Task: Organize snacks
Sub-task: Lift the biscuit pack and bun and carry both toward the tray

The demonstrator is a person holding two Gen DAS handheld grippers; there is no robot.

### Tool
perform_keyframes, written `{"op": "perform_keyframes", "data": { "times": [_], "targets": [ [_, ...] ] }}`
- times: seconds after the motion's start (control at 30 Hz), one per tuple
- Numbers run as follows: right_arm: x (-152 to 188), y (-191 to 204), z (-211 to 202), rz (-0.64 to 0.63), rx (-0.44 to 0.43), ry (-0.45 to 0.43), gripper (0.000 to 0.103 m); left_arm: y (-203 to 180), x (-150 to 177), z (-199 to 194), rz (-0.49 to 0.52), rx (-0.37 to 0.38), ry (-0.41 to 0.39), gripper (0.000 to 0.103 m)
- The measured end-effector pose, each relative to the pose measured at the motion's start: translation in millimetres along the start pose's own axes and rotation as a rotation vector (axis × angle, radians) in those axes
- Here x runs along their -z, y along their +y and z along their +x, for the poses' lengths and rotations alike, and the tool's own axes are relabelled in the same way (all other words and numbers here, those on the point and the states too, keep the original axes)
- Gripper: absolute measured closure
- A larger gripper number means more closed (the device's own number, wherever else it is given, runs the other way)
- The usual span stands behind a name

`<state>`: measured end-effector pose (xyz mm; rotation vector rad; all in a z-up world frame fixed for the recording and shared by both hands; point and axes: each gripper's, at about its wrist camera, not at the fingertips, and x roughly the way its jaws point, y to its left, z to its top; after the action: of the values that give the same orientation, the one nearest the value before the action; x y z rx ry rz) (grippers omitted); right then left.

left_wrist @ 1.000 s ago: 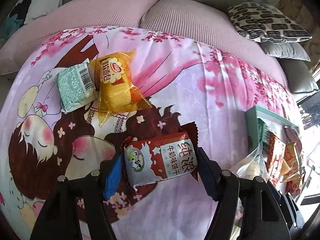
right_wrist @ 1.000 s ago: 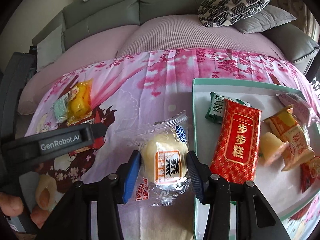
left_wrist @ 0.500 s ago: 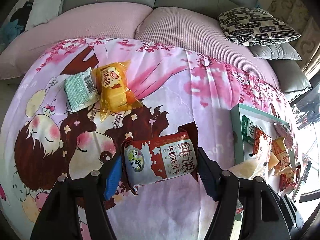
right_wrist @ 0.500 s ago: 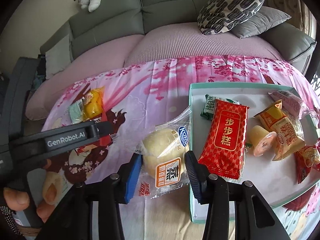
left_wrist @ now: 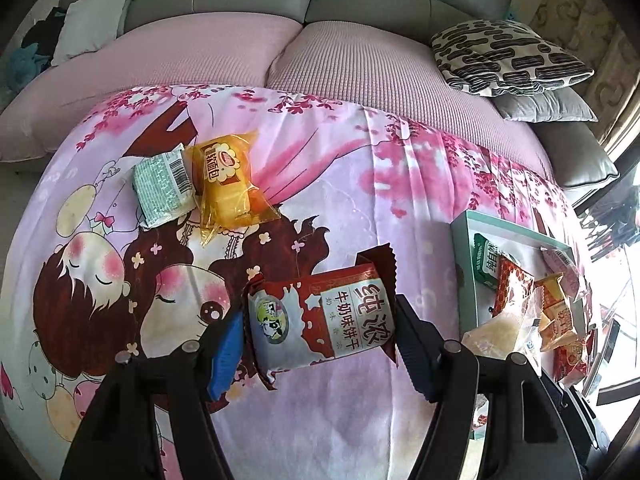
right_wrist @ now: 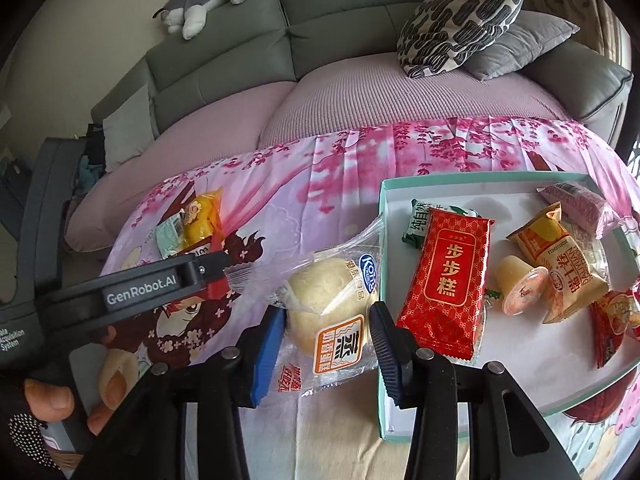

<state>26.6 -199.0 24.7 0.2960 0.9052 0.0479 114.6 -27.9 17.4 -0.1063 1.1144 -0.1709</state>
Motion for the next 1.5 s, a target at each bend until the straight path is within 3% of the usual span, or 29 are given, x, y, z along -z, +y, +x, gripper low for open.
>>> {"op": "perform_keyframes", "data": {
  "times": [0.23, 0.57, 0.73, 0.97, 1.5],
  "targets": [
    [0.5, -4.6, 3.7, 0.002, 0.017, 0.016, 0.062, -2.0, 1.0, -0.2, 0.003, 0.004, 0.003, 0.032],
    [5.5, -7.4, 22.1, 0.01, 0.006, 0.077, 0.062, 4.0, 4.8, 15.2, -0.018, 0.001, 0.061, 0.032],
    [6.3, -7.8, 34.1, 0.023, -0.015, 0.104, 0.051, 8.1, 7.5, 20.2, -0.028, 0.0, 0.087, 0.032],
    [4.7, -4.9, 48.7, 0.016, -0.017, 0.125, 0.047, 10.5, 8.3, 20.6, -0.04, 0.01, 0.092, 0.032],
    [8.4, 21.7, 66.9, -0.16, 0.109, 0.134, 0.039, 13.3, 10.5, 34.5, -0.053, -0.003, 0.126, 0.032]
  ]
}}
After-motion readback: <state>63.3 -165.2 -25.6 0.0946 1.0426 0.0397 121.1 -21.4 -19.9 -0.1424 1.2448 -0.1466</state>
